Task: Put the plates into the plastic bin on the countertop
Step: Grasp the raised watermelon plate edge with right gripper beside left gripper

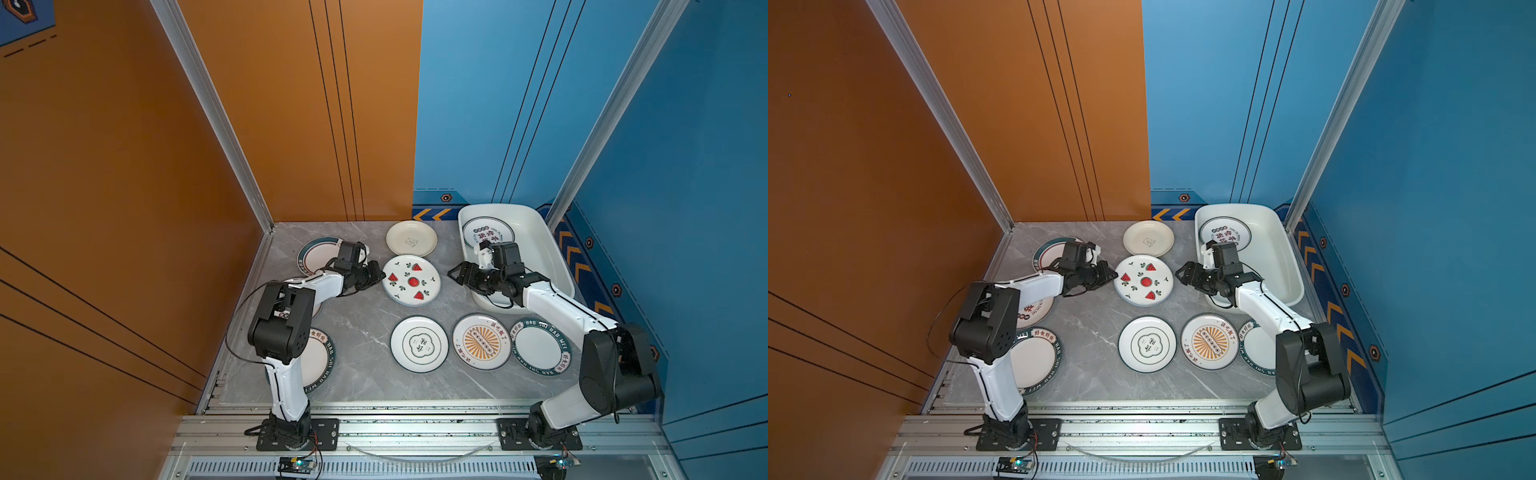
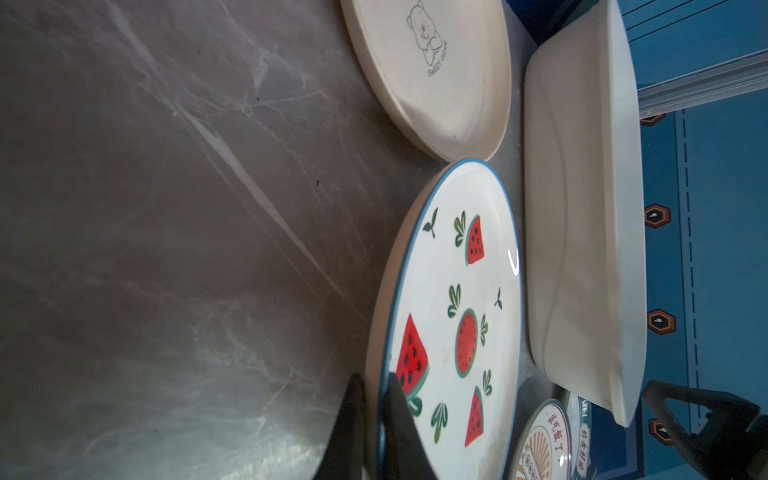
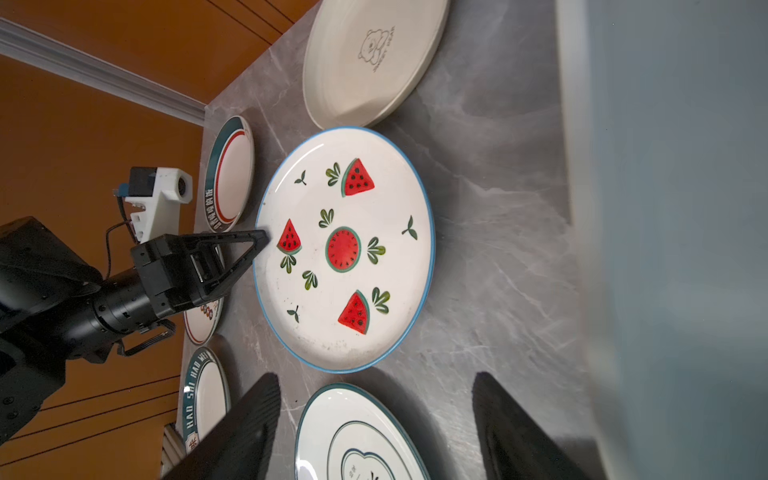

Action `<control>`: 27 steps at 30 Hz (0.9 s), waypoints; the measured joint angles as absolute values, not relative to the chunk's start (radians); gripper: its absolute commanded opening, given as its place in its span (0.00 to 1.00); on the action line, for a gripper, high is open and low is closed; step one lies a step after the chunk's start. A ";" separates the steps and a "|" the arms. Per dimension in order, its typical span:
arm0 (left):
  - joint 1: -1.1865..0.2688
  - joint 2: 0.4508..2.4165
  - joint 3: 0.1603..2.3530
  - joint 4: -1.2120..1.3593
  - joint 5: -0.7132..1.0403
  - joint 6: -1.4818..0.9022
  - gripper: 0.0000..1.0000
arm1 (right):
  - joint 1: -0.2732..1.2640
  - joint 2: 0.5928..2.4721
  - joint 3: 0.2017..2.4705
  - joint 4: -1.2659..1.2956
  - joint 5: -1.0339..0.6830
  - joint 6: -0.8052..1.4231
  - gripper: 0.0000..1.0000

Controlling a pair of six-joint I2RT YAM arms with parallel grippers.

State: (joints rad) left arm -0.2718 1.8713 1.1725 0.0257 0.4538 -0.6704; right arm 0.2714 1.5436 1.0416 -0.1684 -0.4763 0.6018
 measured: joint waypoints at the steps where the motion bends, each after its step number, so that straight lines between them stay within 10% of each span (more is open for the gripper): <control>1: -0.272 1.843 1.167 0.019 0.455 -0.670 0.00 | 0.286 1.551 1.049 -0.157 -0.476 0.609 0.76; 18: -0.262 1.623 1.161 -0.099 0.476 -0.652 0.00 | 0.345 1.644 1.125 -0.059 -0.501 0.712 0.73; 27: -0.263 1.623 1.159 -0.101 0.484 -0.659 0.00 | 0.358 1.723 1.125 0.081 -0.588 0.821 0.40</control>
